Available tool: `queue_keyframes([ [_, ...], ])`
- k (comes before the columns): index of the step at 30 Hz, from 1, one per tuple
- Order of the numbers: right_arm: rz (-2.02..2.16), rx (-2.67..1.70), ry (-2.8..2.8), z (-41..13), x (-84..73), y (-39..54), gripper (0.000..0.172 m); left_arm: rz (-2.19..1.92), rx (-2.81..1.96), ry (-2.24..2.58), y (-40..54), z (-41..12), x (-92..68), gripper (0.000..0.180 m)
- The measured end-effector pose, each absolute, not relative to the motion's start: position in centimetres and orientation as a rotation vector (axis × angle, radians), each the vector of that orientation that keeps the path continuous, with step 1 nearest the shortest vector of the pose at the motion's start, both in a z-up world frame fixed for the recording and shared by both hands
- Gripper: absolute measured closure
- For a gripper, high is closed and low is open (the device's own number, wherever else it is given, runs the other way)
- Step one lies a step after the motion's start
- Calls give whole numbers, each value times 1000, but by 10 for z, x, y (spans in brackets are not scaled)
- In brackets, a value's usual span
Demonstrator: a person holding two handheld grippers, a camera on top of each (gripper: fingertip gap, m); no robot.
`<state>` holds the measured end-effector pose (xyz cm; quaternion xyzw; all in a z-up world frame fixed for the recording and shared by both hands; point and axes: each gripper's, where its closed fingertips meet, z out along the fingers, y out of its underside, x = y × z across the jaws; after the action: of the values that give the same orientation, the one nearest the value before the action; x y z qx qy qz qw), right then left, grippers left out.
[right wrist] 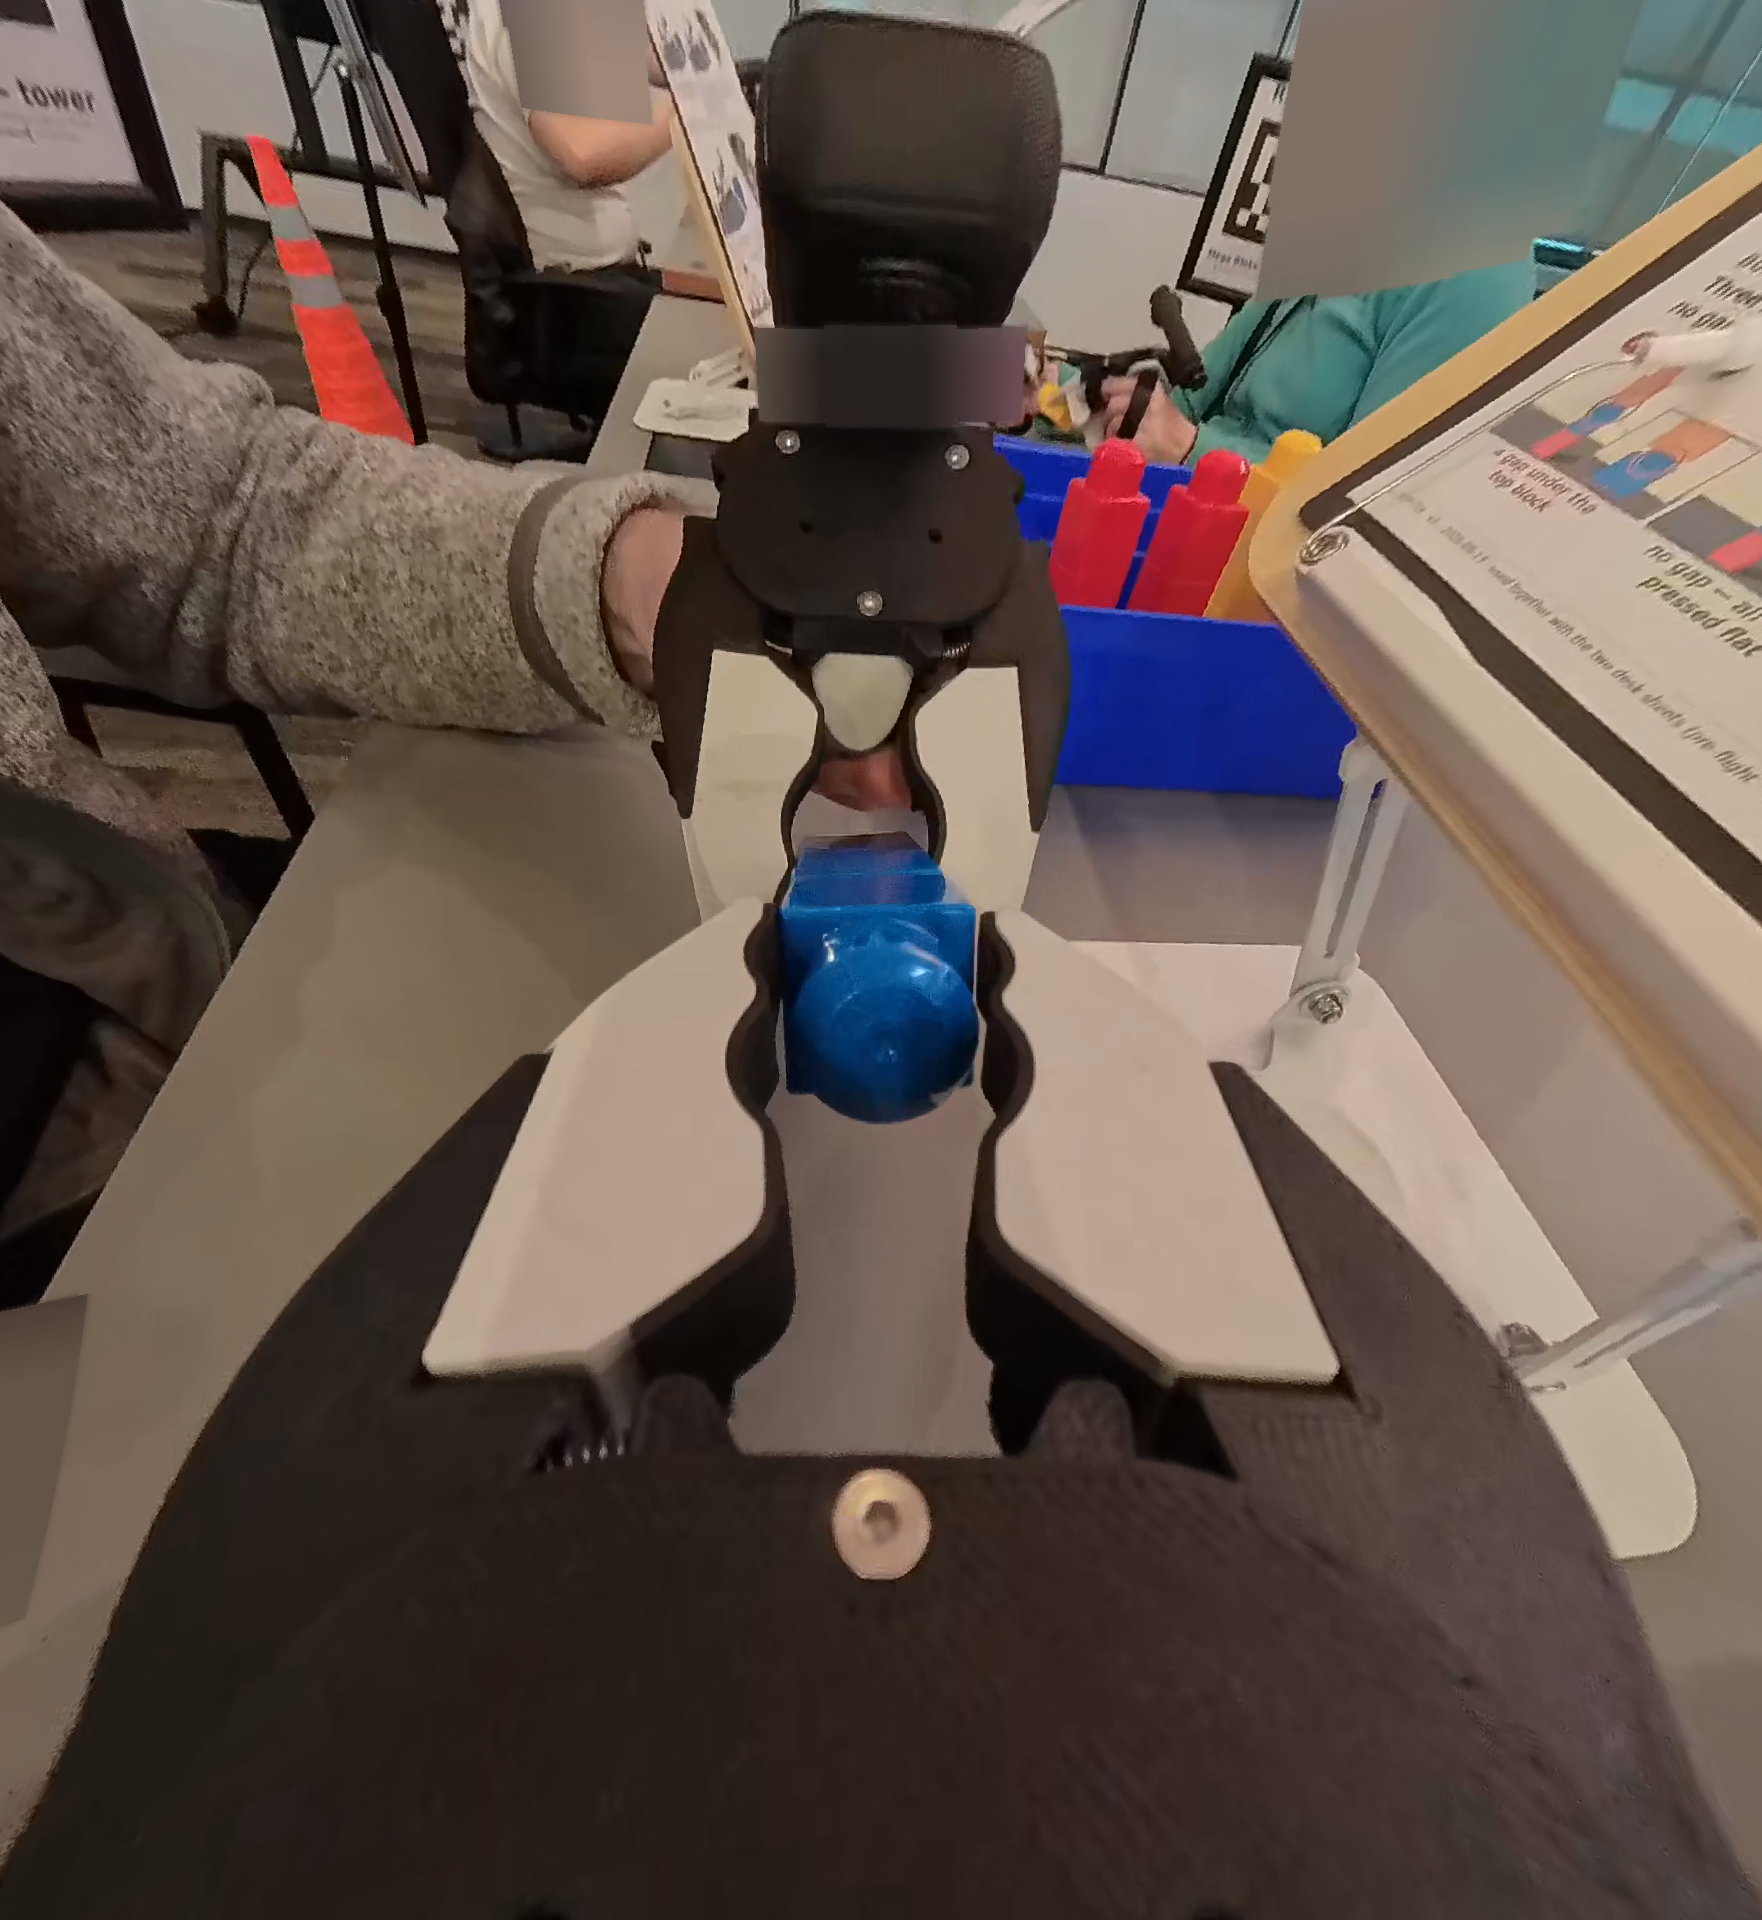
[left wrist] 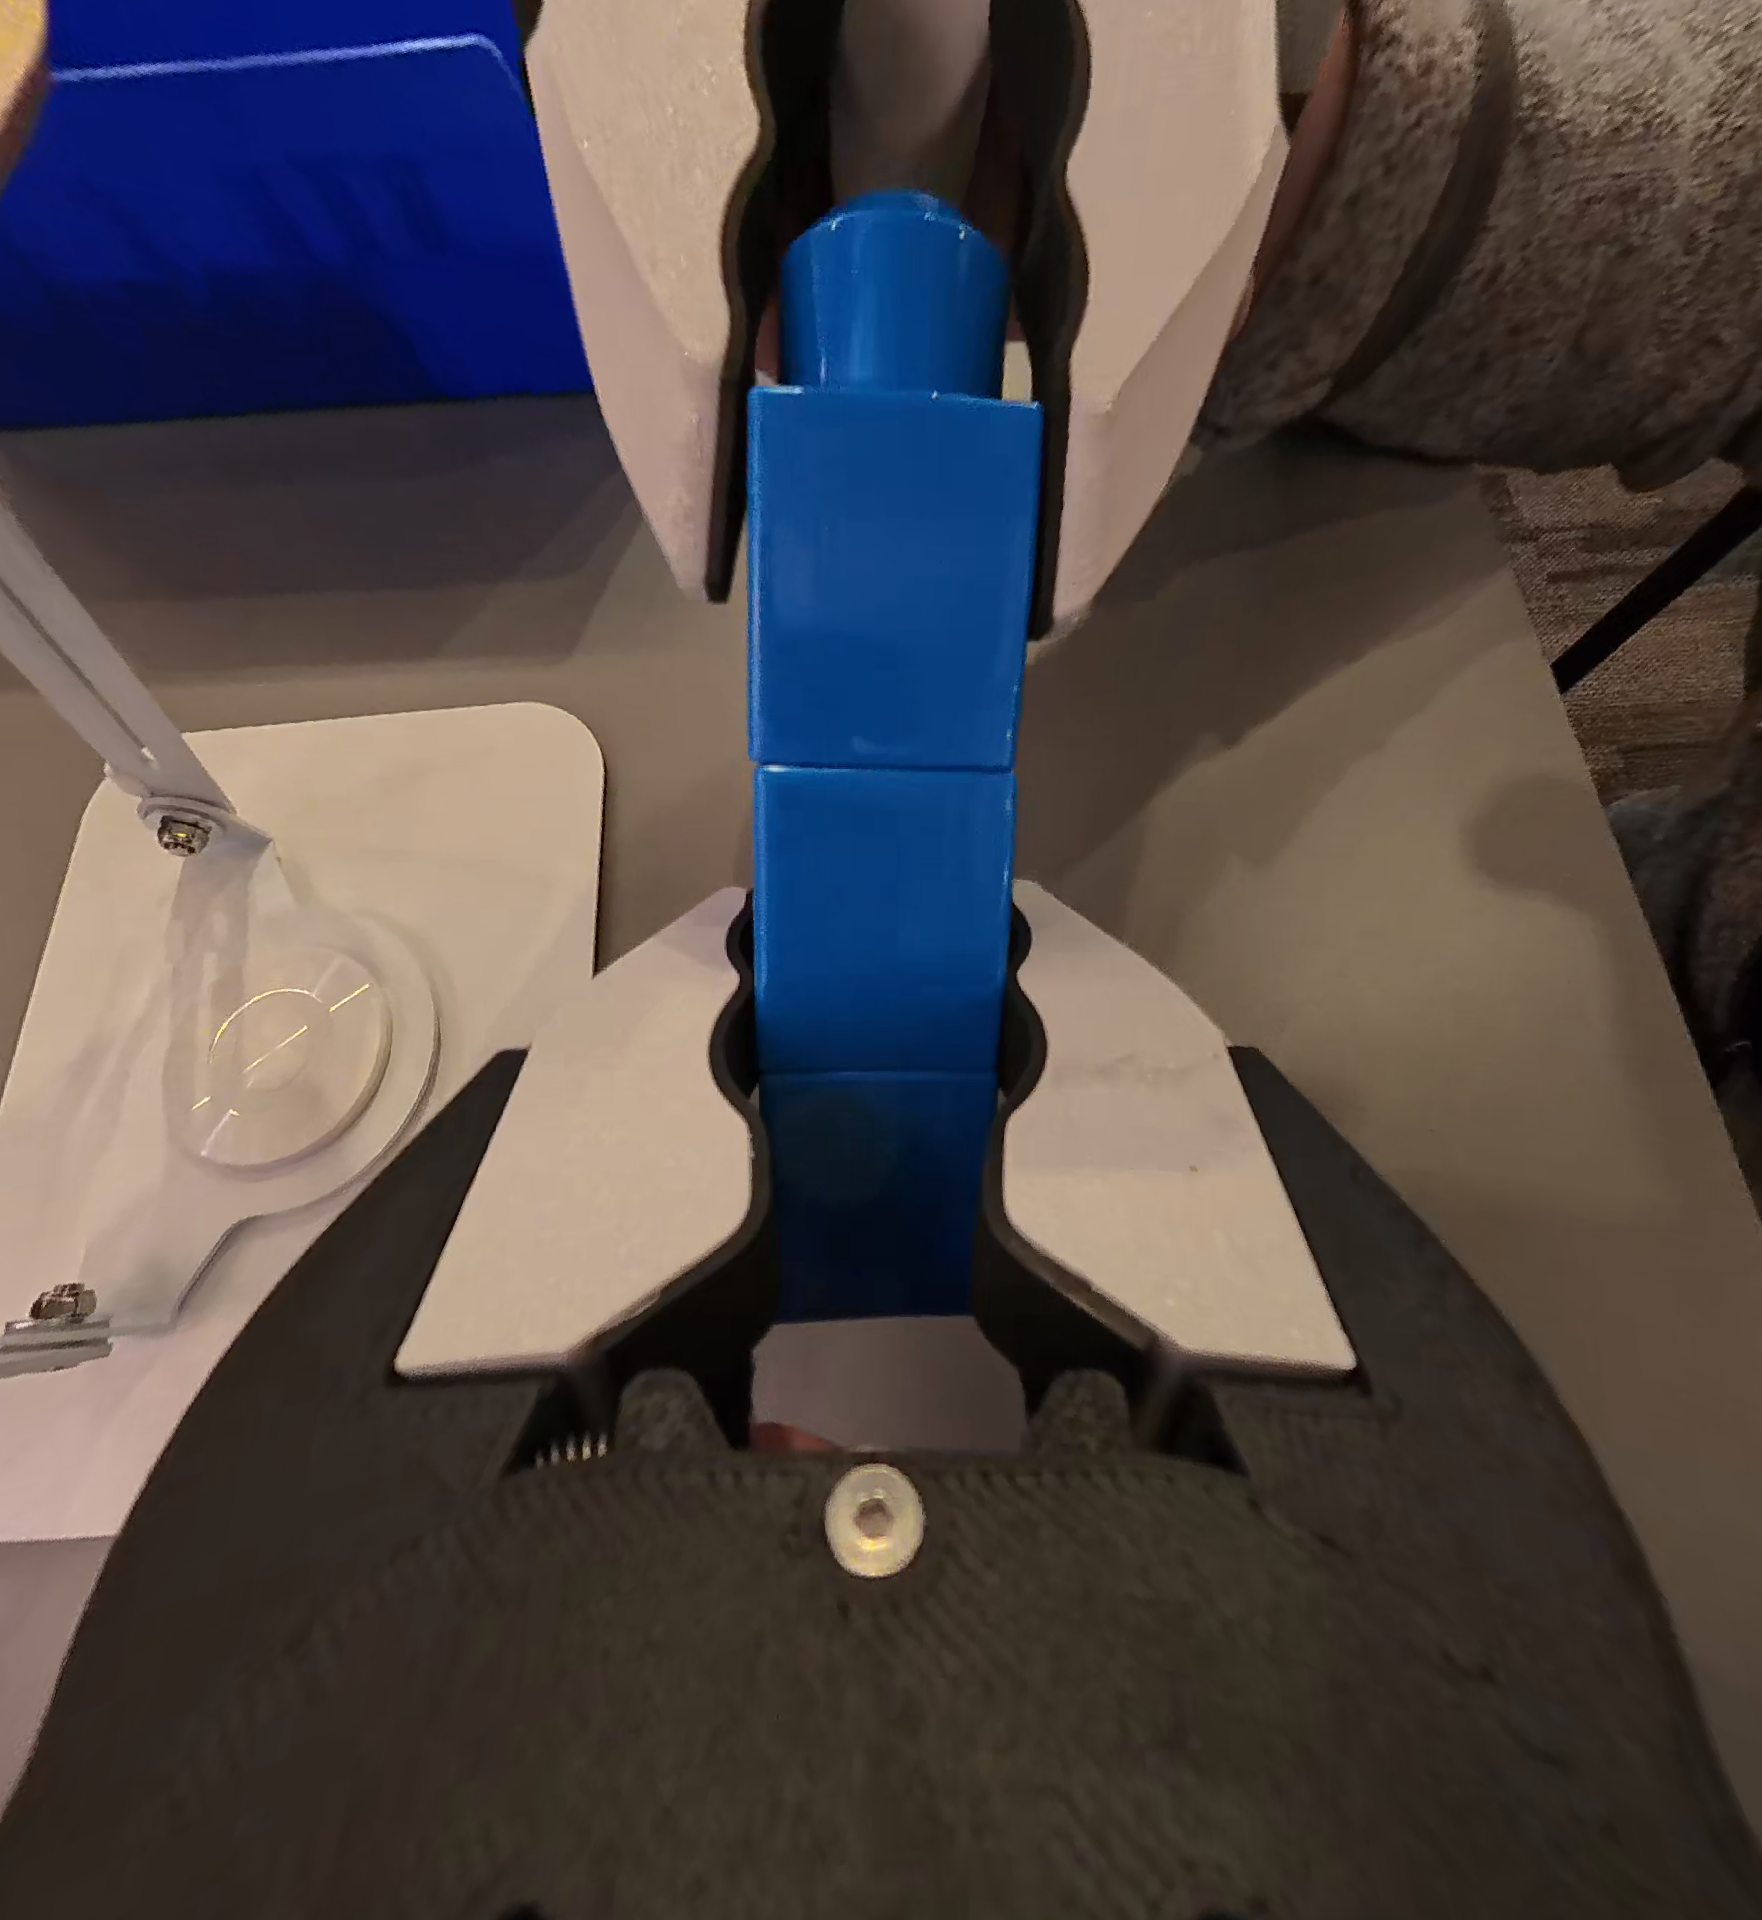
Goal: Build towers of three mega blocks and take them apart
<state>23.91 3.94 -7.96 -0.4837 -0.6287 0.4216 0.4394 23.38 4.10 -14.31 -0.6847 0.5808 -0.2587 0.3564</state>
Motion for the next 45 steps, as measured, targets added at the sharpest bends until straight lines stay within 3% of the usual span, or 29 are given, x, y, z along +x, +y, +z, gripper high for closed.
queue_keyframes([
  [26, 933, -1289, -1685, -108, 239, 42, 136, -503, -1854, 1578, 44, -160, 221, 139],
  [29, 988, -1304, -1689, -108, 239, 38, 130, -468, -1856, 1589, 45, -162, 221, 139],
  [45, 931, -1315, -1687, -111, 239, 43, 135, -433, -1858, 1584, 47, -160, 219, 139],
])
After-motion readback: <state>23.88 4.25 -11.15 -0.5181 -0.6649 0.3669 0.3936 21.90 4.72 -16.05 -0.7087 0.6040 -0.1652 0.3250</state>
